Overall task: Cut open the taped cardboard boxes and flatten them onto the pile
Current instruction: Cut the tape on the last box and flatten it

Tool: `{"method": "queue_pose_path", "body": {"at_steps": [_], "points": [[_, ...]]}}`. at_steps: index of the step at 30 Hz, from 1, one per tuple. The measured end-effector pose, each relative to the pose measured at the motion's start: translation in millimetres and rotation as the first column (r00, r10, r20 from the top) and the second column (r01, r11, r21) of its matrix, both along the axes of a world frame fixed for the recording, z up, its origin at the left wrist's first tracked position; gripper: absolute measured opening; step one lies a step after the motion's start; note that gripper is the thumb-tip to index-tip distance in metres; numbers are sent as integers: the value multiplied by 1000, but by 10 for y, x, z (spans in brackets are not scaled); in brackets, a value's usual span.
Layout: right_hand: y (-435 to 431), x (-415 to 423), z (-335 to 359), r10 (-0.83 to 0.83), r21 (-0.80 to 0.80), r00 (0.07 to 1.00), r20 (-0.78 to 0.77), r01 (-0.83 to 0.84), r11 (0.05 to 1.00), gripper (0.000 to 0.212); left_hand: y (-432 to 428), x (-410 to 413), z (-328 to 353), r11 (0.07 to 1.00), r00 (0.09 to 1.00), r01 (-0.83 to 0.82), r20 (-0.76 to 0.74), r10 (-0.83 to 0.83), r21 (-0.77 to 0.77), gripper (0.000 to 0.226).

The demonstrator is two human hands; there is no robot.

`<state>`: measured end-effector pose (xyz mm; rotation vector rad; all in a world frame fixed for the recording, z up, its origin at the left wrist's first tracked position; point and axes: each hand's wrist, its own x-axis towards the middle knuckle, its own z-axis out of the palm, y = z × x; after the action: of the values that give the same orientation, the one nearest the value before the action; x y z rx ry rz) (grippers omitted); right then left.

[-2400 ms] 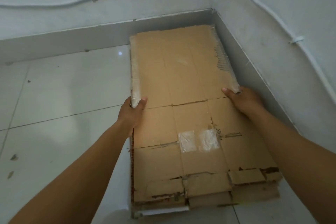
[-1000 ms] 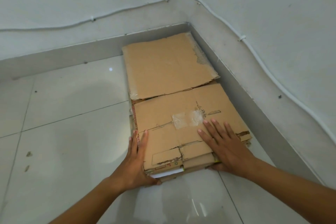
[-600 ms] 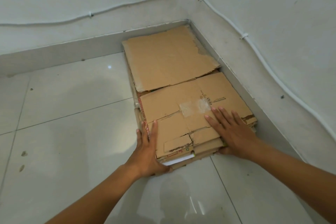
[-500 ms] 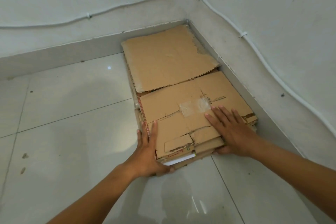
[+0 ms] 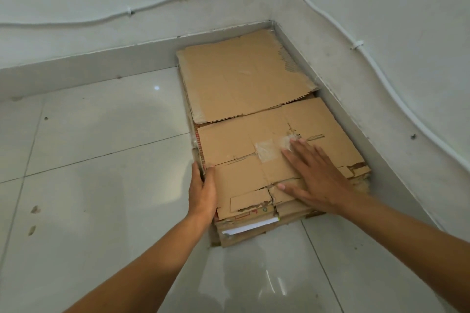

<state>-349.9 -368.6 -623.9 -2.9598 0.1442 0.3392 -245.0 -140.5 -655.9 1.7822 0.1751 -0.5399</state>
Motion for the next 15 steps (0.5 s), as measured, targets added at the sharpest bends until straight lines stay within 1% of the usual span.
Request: {"method": "queue_pose_path", "body": {"at_steps": [3, 5, 8, 11, 13, 14, 15], "points": [[-5, 6, -11, -6, -6, 1000, -13, 6, 1000, 103, -51, 18, -36, 998, 998, -61, -11, 61, -16, 57], [28, 3, -16, -1, 5, 1000, -20, 1, 1000, 102, -103, 35, -13, 996, 997, -77, -29, 76, -44, 52], [88, 7, -31, 27, -6, 999, -20, -27, 1000, 98, -104, 57, 51, 986, 993, -114, -55, 108, -122, 49], [123, 21, -54, 31, -32, 999, -42, -33, 999, 99, 52, 171, 40, 977, 989, -140, -79, 129, -164, 70], [145, 28, -51, 29, -43, 998, -50, -31, 999, 101, 144, 250, 19, 975, 989, -94, -127, 70, -203, 74], [155, 38, -44, 29, -44, 998, -52, -32, 999, 101, 173, 256, 24, 977, 992, -23, -128, -5, -214, 73], [156, 40, -32, 30, -41, 998, -61, -33, 999, 101, 187, 235, 52, 976, 990, 88, -93, -108, -201, 71]]}}
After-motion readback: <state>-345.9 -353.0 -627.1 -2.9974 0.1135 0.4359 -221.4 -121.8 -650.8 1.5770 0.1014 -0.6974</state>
